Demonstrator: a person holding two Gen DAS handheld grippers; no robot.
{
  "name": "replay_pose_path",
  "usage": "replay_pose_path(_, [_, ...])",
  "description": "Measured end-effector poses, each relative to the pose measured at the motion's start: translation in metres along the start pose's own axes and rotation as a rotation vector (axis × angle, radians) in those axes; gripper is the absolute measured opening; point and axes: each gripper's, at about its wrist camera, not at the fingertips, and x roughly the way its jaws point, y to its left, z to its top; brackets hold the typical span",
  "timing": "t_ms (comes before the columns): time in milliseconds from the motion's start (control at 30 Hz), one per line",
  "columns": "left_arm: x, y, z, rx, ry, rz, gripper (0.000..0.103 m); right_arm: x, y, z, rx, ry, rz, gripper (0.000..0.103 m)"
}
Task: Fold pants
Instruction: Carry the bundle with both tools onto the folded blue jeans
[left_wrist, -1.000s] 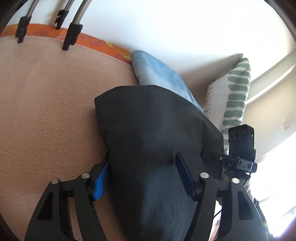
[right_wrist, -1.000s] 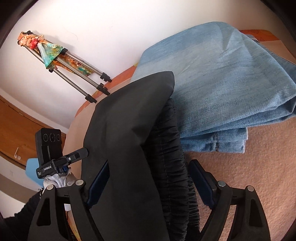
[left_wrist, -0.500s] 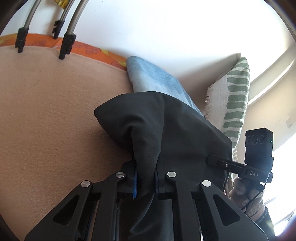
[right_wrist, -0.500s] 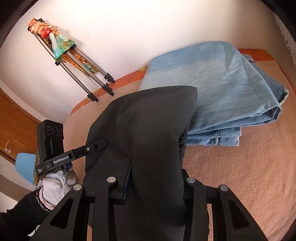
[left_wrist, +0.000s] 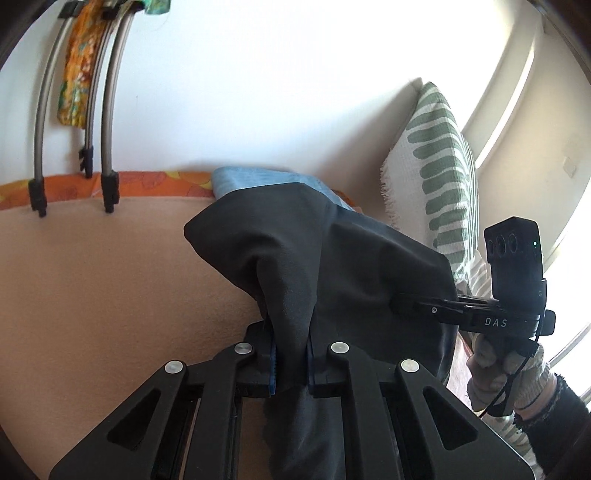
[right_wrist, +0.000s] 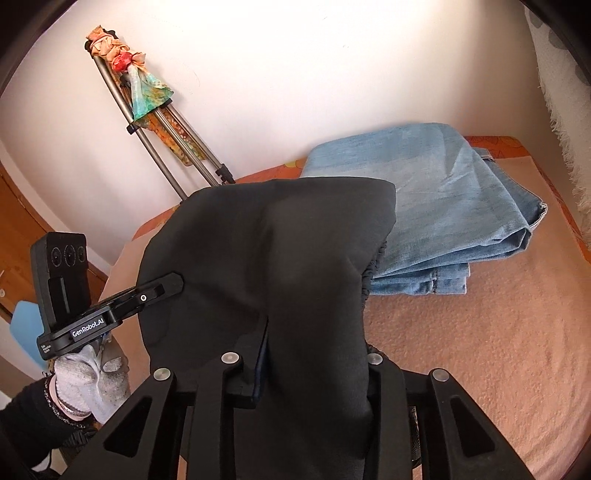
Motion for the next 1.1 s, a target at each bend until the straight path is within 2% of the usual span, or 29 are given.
replay_pose_path(200, [-0.016,-0.02,-0.001,0.081,-0.046,0.012,0.009,-0.021,0.017,-0.009,-0.021,-0.05,-0.015,0.029])
replay_pose_path(500, [-0.034,-0.035,0.01,0.113,-0.098,-0.022,0.009,-0.056,0.029,-0.008,-0.035,-0.12,-0.038,0.029])
replay_pose_path(900, [-0.028,-0.046,0.036,0.147,-0.126,-0.053,0.009,-0.077,0.032,0.019,-0.065,-0.18,-0.087,0.028])
replay_pose_path(1100, [-0.016,-0.049,0.064,0.16,-0.146,-0.061,0.009,-0.081,0.026,0.048,-0.066,-0.206,-0.108,0.028])
